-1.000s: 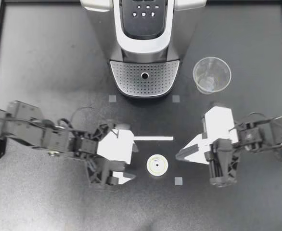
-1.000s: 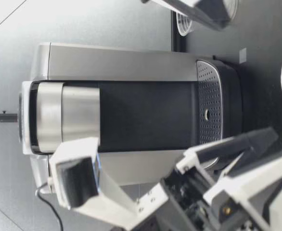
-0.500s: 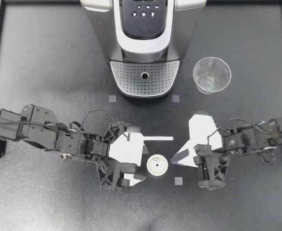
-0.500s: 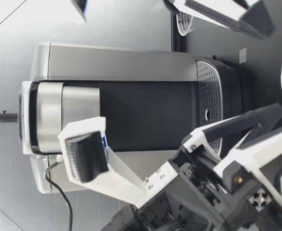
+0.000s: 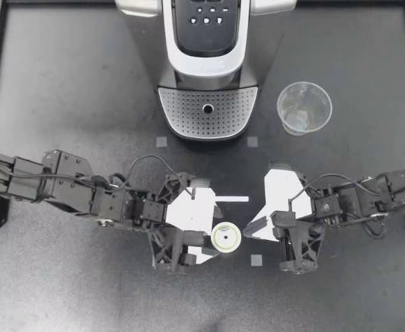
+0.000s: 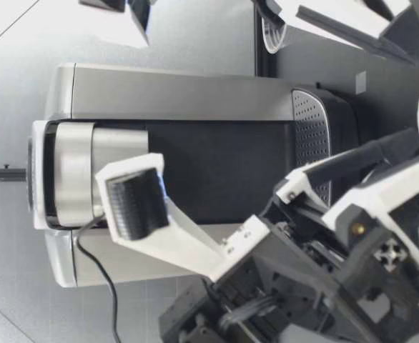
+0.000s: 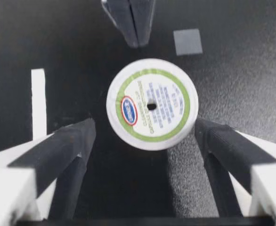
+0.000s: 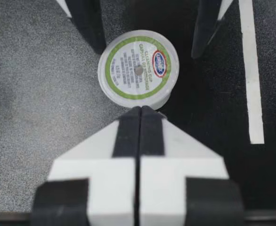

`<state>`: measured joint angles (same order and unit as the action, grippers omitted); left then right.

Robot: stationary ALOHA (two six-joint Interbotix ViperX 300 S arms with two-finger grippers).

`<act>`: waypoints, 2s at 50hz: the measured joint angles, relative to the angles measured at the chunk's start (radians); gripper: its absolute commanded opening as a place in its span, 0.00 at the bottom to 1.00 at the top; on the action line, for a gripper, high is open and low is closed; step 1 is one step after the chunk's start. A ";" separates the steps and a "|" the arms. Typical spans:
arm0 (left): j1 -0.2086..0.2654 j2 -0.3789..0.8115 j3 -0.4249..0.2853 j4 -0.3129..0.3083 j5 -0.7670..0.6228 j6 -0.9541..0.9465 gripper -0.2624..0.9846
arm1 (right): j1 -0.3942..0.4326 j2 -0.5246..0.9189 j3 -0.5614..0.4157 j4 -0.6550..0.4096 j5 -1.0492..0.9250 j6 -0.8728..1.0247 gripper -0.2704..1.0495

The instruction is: Place the coffee capsule inside the capsule container, then place the cup onto the center of the cup tray, then push the 'Hot Water' and 'Travel Mug' buttons.

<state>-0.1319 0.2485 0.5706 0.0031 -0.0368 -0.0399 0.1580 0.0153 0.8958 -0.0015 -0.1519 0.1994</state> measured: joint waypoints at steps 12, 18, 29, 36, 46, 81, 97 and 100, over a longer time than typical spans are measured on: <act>0.000 0.008 -0.005 0.000 -0.002 -0.002 0.81 | 0.000 0.023 -0.017 -0.003 0.000 -0.002 0.20; 0.000 0.015 -0.008 0.000 0.000 -0.002 0.81 | 0.002 0.035 -0.026 -0.002 0.000 -0.002 0.20; 0.000 0.029 -0.021 0.000 -0.002 -0.002 0.81 | 0.002 0.038 -0.029 -0.003 0.000 -0.002 0.20; 0.000 0.040 -0.034 0.000 -0.002 0.002 0.81 | 0.002 0.038 -0.031 -0.003 0.000 0.000 0.20; 0.000 0.051 -0.046 0.000 -0.002 0.003 0.81 | 0.002 0.038 -0.031 -0.003 0.000 -0.002 0.20; 0.000 0.074 -0.074 0.000 0.002 0.006 0.75 | 0.002 0.043 -0.037 -0.006 0.000 -0.003 0.20; 0.000 0.072 -0.074 0.000 0.015 0.006 0.75 | 0.002 0.044 -0.037 -0.006 0.000 -0.003 0.20; 0.000 0.069 -0.074 0.000 0.017 0.006 0.75 | 0.002 0.044 -0.037 -0.005 0.000 -0.003 0.20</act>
<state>-0.1319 0.3175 0.4970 0.0031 -0.0199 -0.0337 0.1595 0.0598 0.8590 -0.0061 -0.1519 0.1963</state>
